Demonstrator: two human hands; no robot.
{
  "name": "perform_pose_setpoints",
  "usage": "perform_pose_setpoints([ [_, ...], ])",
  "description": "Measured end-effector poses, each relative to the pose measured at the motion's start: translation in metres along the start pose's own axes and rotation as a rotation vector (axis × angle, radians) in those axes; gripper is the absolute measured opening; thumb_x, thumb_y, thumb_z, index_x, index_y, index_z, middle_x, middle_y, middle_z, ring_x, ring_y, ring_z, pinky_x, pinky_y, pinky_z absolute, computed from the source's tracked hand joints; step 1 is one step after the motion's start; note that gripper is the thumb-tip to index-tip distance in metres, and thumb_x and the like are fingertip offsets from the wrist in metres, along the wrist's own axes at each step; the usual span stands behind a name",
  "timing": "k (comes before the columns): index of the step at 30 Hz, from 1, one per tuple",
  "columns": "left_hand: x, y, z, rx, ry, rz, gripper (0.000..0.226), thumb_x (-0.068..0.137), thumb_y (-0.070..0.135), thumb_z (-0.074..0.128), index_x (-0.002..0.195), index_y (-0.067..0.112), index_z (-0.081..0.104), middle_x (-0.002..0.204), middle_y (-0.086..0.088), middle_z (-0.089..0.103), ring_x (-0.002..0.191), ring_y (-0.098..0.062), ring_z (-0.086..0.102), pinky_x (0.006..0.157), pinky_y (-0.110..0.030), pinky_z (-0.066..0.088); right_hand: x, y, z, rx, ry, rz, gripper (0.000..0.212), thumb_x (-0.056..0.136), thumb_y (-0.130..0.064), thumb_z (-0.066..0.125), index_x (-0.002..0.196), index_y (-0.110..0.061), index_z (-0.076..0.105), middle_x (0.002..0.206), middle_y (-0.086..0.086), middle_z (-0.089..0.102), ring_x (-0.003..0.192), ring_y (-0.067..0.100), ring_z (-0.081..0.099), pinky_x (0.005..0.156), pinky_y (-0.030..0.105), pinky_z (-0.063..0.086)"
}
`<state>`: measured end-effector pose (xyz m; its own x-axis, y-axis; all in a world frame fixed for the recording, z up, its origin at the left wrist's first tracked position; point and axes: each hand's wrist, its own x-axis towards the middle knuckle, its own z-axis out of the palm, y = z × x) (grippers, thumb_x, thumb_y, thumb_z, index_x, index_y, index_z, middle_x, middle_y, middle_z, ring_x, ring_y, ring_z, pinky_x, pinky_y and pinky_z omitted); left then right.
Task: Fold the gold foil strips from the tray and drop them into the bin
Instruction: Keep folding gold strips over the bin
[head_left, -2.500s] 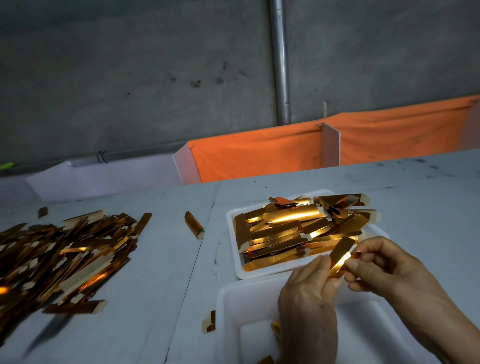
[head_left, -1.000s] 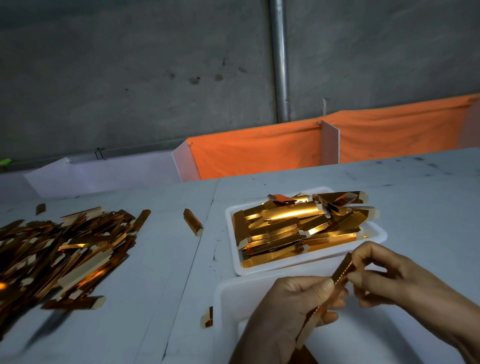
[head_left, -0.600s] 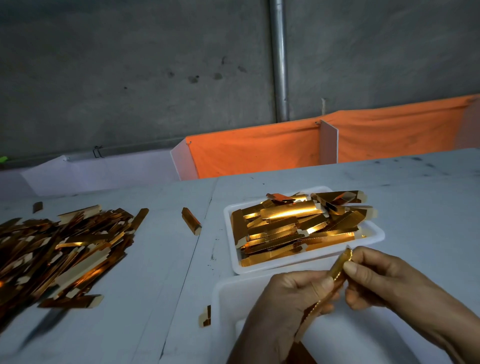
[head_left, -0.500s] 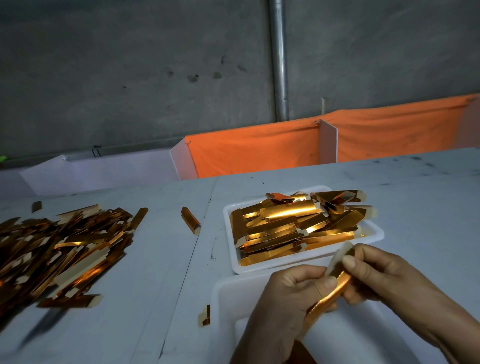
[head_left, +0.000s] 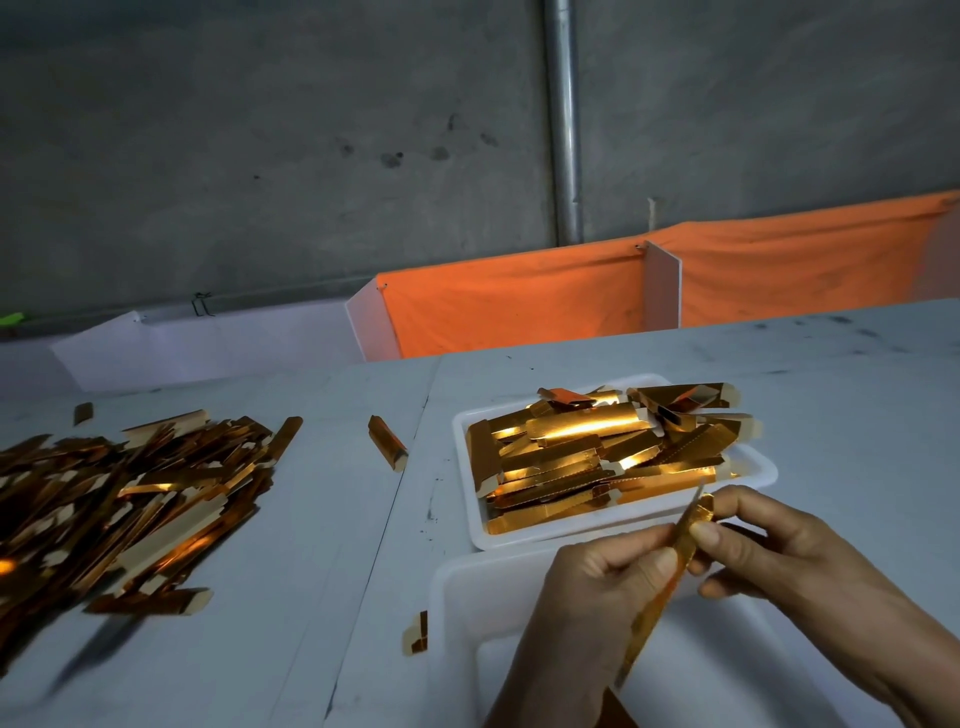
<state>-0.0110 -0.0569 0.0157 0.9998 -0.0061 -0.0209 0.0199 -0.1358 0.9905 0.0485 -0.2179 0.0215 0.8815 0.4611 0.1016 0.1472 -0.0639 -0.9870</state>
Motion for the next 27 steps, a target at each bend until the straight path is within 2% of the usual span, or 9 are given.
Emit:
perform_pose_setpoints([
  [2, -0.0001, 0.0011, -0.0009, -0.05, 0.01, -0.063, 0.031, 0.095, 0.028, 0.052, 0.089, 0.053, 0.07, 0.101, 0.021, 0.069, 0.108, -0.011, 0.059, 0.096, -0.031, 0.046, 0.0002, -0.0003, 0.0003, 0.0, -0.013, 0.007, 0.018, 0.074, -0.031, 0.062, 0.079, -0.018, 0.073, 0.078, 0.01, 0.068, 0.076, 0.018, 0.067, 0.063, 0.024, 0.055],
  [6, 0.0046, 0.0017, 0.0014, -0.1, 0.037, -0.151, 0.039, 0.094, 0.021, 0.054, 0.077, 0.049, 0.072, 0.102, 0.01, 0.071, 0.109, -0.019, 0.058, 0.1, -0.037, 0.045, 0.0015, 0.0001, 0.0005, 0.02, -0.014, 0.027, 0.019, 0.073, -0.031, 0.062, 0.08, -0.018, 0.073, 0.078, 0.01, 0.069, 0.075, 0.018, 0.068, 0.063, 0.023, 0.056],
  [8, 0.0035, 0.0024, 0.003, -0.062, 0.066, -0.108, 0.035, 0.095, 0.022, 0.052, 0.086, 0.049, 0.071, 0.1, 0.013, 0.069, 0.106, -0.013, 0.056, 0.094, -0.029, 0.046, 0.0018, 0.0002, 0.0002, 0.028, -0.001, 0.028, 0.019, 0.074, -0.031, 0.062, 0.081, -0.017, 0.073, 0.079, 0.01, 0.068, 0.075, 0.018, 0.067, 0.062, 0.023, 0.056],
  [11, -0.001, 0.0029, 0.0036, 0.086, 0.111, 0.038, 0.028, 0.098, 0.027, 0.047, 0.11, 0.044, 0.066, 0.101, 0.031, 0.064, 0.106, 0.005, 0.054, 0.086, -0.007, 0.041, 0.0015, 0.0002, -0.0002, 0.024, 0.01, 0.023, 0.018, 0.074, -0.03, 0.062, 0.081, -0.018, 0.073, 0.077, 0.009, 0.067, 0.074, 0.017, 0.066, 0.062, 0.023, 0.056],
  [12, -0.0021, 0.0027, 0.0045, 0.127, 0.124, 0.061, 0.028, 0.098, 0.028, 0.046, 0.114, 0.041, 0.064, 0.103, 0.031, 0.063, 0.107, 0.006, 0.053, 0.086, -0.006, 0.041, 0.0014, 0.0002, -0.0001, 0.02, 0.012, 0.022, 0.017, 0.075, -0.03, 0.062, 0.081, -0.018, 0.073, 0.076, 0.008, 0.067, 0.074, 0.017, 0.066, 0.062, 0.023, 0.055],
  [16, -0.0022, 0.0028, 0.0082, 0.157, 0.137, 0.053, 0.027, 0.098, 0.025, 0.046, 0.116, 0.036, 0.064, 0.112, 0.014, 0.066, 0.111, -0.012, 0.057, 0.099, -0.028, 0.046, 0.0015, 0.0004, 0.0007, 0.024, 0.018, 0.022, 0.016, 0.076, -0.026, 0.061, 0.08, -0.018, 0.073, 0.073, 0.007, 0.066, 0.07, 0.016, 0.065, 0.062, 0.024, 0.056],
  [18, -0.002, 0.003, 0.0081, 0.17, 0.153, 0.043, 0.026, 0.098, 0.025, 0.047, 0.114, 0.035, 0.066, 0.11, 0.014, 0.066, 0.108, -0.013, 0.059, 0.097, -0.027, 0.047, 0.0017, 0.0006, 0.0013, 0.021, 0.019, 0.037, 0.017, 0.075, -0.028, 0.061, 0.08, -0.016, 0.073, 0.073, 0.008, 0.067, 0.07, 0.016, 0.066, 0.062, 0.024, 0.055],
  [22, -0.0005, 0.003, 0.0075, 0.204, 0.182, -0.01, 0.025, 0.097, 0.024, 0.049, 0.113, 0.031, 0.066, 0.104, 0.015, 0.067, 0.101, -0.01, 0.061, 0.086, -0.013, 0.048, 0.0029, 0.0022, 0.0014, 0.007, 0.022, 0.06, 0.015, 0.077, -0.025, 0.063, 0.079, -0.013, 0.073, 0.075, 0.009, 0.068, 0.072, 0.018, 0.067, 0.062, 0.025, 0.056],
  [27, 0.0005, 0.0016, 0.0001, 0.034, 0.072, -0.107, 0.028, 0.095, 0.015, 0.051, 0.099, 0.033, 0.071, 0.1, 0.006, 0.071, 0.101, -0.018, 0.064, 0.093, -0.036, 0.052, 0.0016, 0.0015, 0.0007, 0.054, -0.009, 0.058, 0.016, 0.075, -0.026, 0.062, 0.078, -0.014, 0.071, 0.073, 0.011, 0.067, 0.07, 0.017, 0.067, 0.062, 0.023, 0.055],
])
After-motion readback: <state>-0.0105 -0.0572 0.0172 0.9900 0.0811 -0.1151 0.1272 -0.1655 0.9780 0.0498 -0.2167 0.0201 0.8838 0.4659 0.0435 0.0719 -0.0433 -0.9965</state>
